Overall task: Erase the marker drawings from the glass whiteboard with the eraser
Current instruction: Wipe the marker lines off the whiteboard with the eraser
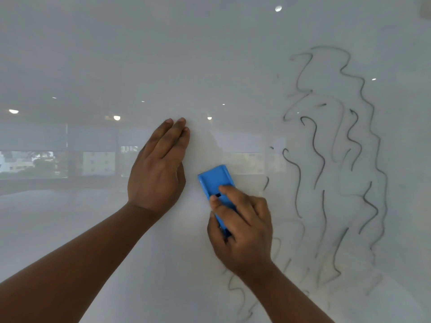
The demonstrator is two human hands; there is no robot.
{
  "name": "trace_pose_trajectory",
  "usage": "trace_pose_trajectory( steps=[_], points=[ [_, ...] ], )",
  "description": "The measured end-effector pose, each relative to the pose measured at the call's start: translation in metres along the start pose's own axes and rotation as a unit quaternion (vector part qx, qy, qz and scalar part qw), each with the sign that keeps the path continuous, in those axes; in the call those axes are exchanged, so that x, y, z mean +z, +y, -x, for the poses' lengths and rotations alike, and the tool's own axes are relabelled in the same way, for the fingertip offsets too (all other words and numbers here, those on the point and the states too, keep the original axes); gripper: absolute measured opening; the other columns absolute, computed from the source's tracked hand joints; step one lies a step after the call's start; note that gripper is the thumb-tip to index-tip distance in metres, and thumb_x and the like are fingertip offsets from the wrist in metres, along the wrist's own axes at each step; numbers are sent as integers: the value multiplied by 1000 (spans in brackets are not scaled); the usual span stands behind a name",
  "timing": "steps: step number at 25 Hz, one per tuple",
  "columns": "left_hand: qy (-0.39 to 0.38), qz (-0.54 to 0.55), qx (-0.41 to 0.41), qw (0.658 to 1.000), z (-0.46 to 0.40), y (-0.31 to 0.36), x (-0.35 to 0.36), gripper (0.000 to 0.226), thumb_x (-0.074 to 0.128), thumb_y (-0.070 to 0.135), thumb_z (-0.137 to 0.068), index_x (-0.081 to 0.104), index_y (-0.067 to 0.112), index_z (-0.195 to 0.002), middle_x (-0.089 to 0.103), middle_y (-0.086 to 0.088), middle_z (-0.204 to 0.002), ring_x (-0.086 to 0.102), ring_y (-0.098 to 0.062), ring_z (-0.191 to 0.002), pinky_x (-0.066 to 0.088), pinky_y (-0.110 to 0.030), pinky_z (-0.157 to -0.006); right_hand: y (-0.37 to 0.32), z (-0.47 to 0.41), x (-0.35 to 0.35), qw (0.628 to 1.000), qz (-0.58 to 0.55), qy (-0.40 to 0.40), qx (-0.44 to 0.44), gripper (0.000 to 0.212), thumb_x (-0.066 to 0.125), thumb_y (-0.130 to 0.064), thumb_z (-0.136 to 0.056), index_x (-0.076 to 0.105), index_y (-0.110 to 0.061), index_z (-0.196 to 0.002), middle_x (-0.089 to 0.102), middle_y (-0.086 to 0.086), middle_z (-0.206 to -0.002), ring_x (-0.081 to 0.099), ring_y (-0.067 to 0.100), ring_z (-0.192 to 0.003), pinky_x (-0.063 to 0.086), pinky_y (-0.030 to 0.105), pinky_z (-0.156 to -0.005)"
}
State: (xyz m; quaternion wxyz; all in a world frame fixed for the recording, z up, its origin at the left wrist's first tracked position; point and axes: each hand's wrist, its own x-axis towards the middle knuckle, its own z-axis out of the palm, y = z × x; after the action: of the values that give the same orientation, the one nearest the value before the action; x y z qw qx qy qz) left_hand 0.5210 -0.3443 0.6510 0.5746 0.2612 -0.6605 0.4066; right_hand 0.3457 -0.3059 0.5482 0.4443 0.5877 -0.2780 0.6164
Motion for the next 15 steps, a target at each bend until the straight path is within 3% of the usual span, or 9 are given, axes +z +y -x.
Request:
trace_pose_trajectory(
  steps=[3,5,9,10,13,15],
  points=[
    [-6,-11,5,1000,5,4,1,48,48,-11,-91,54,-3,-139,48,-16,-149,40,-33,-143,30,-36,-121,30,-22,-17,994,24,58,85,25,75,-14,-84,74,-13,-110,70,8,-125,66,28,-88,40,28,-86],
    [-4,-15,11,1000,7,5,3,48,46,-10,-93,53,-3,-140,48,-16,-150,39,-33,-143,24,-31,-122,20,-18,-11,987,29,75,140,23,75,-13,-84,75,-13,-107,70,9,-124,65,30,-85,40,29,-83],
    [-2,-14,9,1000,17,7,3,49,43,-10,-93,51,-3,-141,47,-17,-150,38,-34,-143,22,-28,-123,-12,27,-3,1000,23,1,18,14,74,-16,-88,78,-16,-101,73,6,-122,64,32,-79,49,39,-73],
    [1,-12,9,1000,21,9,3,50,42,-11,-92,52,-3,-140,47,-17,-150,38,-35,-143,24,-30,-122,-1,23,-9,999,30,4,17,14,73,-17,-88,78,-15,-101,73,7,-121,65,31,-79,48,38,-76],
    [7,-5,20,1000,32,16,5,49,40,-11,-92,53,-4,-139,48,-18,-149,39,-34,-142,27,-32,-122,16,16,-16,988,40,82,125,19,72,-17,-87,73,-16,-106,71,10,-121,60,25,-85,43,38,-78],
    [6,-3,29,1000,36,16,6,49,41,-12,-92,53,-4,-139,48,-18,-149,39,-34,-142,27,-32,-122,-15,45,-2,990,38,57,121,22,73,-17,-88,71,-21,-109,71,9,-122,60,29,-84,45,39,-75]
  ],
)
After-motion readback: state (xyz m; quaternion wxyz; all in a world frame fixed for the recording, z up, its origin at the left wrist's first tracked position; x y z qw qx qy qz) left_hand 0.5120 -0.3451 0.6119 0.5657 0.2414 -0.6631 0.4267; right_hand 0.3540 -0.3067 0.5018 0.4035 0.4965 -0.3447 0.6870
